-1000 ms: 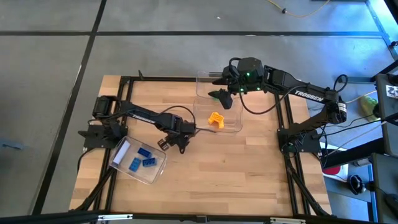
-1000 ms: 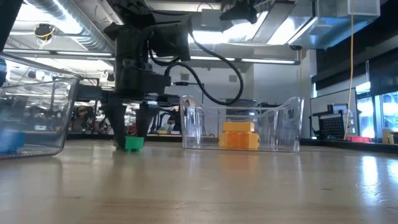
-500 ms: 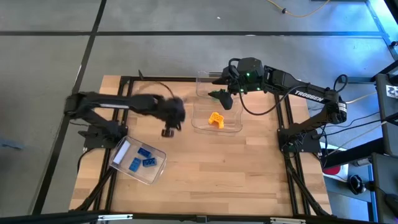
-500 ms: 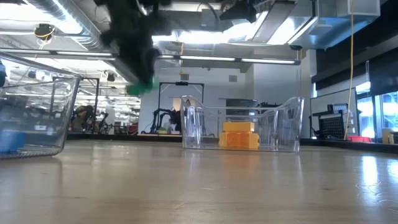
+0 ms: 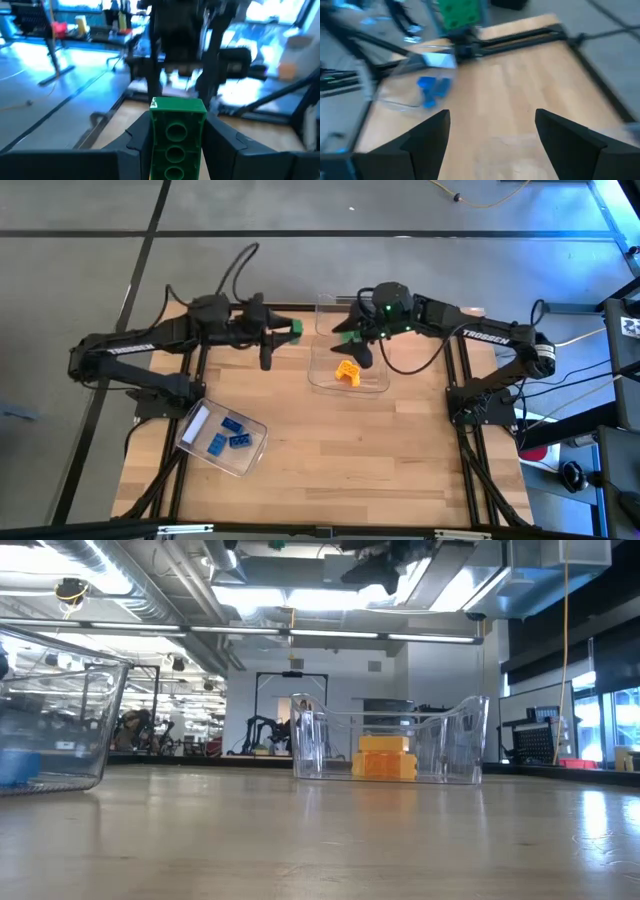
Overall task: Sort & place blocks by color
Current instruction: Put the green game piece into the top transparent bin
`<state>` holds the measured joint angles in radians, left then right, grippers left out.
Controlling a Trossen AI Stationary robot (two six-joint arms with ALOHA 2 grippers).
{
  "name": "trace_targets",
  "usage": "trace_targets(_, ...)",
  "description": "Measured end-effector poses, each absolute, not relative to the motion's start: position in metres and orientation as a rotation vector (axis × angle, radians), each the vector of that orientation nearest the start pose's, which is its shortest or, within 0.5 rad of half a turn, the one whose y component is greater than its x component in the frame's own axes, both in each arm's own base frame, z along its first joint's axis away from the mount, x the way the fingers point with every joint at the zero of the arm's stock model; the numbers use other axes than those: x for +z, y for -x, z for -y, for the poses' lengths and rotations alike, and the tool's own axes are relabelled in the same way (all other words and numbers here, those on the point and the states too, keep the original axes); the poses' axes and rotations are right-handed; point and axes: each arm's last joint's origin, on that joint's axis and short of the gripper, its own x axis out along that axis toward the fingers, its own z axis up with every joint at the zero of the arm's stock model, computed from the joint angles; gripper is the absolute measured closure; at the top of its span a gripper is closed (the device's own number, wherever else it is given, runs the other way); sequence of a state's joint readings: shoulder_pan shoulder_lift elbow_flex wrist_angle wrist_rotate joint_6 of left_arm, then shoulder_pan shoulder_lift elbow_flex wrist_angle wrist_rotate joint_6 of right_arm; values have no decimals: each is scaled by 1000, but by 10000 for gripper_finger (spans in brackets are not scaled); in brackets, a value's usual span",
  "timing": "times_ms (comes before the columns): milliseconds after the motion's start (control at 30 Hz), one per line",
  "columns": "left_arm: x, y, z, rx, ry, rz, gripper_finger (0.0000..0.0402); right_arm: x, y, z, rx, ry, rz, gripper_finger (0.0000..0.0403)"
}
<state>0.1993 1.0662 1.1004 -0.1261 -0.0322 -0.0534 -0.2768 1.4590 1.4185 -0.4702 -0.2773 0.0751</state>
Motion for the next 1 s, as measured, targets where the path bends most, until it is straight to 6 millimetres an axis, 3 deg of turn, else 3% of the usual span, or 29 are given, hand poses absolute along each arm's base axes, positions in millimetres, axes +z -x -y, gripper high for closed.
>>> trace_targets(133, 396, -240, -41, 183, 84, 19, 282, 356, -320, 74, 102, -257, -386, 107)
trace_targets(267, 371, -257, -35, 126, 155, 154, 282, 349, -327, 66, 155, -243, -283, 107)
trace_targets(367, 355, -255, -35, 135, 230, 250, 282, 348, -329, 63, 157, -229, -247, 107)
trace_targets(467, 340, -254, -35, 148, 287, 272, 282, 348, -330, 62, 101, -229, -240, 107)
trace_targets(633, 339, -253, -35, 147, 300, 319, 282, 346, -333, 62, 57, -215, -229, 107)
trace_targets(1000, 326, -268, -36, 147, 310, 270, 282, 343, -350, 57, 158, -315, -139, 107)
